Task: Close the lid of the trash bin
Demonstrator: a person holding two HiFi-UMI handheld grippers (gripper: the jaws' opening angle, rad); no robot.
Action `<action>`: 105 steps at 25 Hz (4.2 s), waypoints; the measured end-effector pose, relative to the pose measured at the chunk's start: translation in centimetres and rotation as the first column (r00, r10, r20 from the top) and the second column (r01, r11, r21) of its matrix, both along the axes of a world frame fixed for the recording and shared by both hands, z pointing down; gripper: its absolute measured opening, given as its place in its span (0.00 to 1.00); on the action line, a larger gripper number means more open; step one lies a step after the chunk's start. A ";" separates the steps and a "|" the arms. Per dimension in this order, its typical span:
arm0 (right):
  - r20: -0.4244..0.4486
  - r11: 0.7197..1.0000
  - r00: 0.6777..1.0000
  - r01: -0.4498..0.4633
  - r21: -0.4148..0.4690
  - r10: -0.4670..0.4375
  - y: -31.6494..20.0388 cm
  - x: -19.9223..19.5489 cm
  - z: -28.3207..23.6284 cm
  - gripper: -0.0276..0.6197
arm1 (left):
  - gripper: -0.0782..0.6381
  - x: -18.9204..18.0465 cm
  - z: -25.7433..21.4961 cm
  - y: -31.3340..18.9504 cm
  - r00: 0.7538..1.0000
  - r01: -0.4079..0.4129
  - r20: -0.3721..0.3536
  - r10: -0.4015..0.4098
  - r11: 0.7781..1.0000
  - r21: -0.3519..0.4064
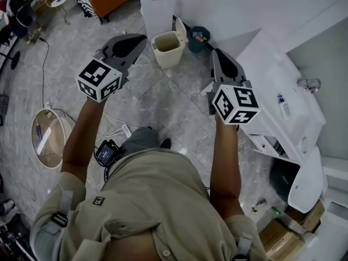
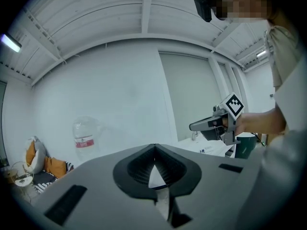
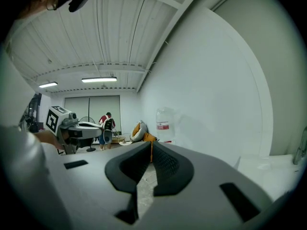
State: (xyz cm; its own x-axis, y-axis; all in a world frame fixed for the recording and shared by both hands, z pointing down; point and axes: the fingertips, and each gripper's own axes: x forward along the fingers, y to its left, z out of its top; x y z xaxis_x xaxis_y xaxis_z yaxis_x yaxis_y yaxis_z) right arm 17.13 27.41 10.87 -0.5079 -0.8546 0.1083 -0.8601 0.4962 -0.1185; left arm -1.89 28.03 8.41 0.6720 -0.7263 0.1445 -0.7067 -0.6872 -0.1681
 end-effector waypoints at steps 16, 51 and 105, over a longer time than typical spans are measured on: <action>-0.056 0.993 0.992 -0.114 -0.018 0.113 -6.9 0.5 1.0 0.08 | 0.13 -0.1 1.2 -10.0 0.993 -0.102 -0.061 0.102 0.995 0.002; -0.132 0.974 0.969 -0.217 -0.065 0.207 -28.1 -10.0 2.5 0.08 | 0.13 -10.2 4.3 -34.3 0.974 -0.199 -0.124 0.191 0.979 -0.051; -0.129 0.825 0.973 -0.231 -0.516 0.191 -49.2 6.0 33.1 0.08 | 0.13 8.8 47.0 -58.0 0.952 -0.166 0.107 0.288 0.775 -0.609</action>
